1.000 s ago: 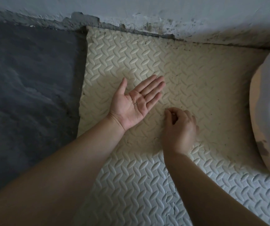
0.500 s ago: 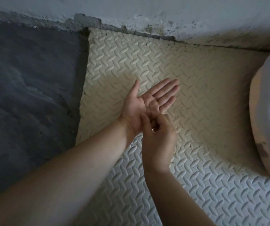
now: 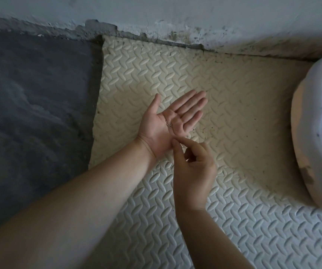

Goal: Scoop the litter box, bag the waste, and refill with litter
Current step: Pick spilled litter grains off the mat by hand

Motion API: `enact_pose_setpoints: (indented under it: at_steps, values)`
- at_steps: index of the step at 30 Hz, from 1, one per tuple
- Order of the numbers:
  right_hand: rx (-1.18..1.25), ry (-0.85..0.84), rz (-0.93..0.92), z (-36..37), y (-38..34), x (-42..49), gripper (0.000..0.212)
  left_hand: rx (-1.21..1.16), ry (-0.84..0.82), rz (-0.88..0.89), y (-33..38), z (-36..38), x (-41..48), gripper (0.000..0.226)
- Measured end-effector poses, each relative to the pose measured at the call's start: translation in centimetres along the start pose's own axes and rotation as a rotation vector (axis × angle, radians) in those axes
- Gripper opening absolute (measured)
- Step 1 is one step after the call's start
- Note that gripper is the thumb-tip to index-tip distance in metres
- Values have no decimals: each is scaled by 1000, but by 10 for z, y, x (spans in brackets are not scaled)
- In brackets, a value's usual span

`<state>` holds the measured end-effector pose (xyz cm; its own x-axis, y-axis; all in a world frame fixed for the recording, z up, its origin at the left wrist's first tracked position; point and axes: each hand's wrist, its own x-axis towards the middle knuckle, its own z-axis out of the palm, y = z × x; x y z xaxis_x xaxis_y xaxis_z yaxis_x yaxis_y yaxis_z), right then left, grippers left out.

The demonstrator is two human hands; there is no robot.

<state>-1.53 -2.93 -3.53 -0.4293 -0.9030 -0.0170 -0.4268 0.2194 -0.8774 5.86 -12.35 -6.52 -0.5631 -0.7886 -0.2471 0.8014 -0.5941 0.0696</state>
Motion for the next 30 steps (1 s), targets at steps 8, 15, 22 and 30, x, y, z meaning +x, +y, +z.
enact_pose_setpoints:
  at_steps: [8,15,22,30]
  values:
    - [-122,28,163,-7,23,36,20,-5,47,6,19,-12,-6,83]
    - [-213,85,163,4,28,52,18,5,54,22,29,-21,-12,83]
    - [-273,99,142,5,32,51,9,-5,47,30,27,-22,-10,82]
    - [-151,98,61,7,16,42,6,3,69,33,17,-14,-7,83]
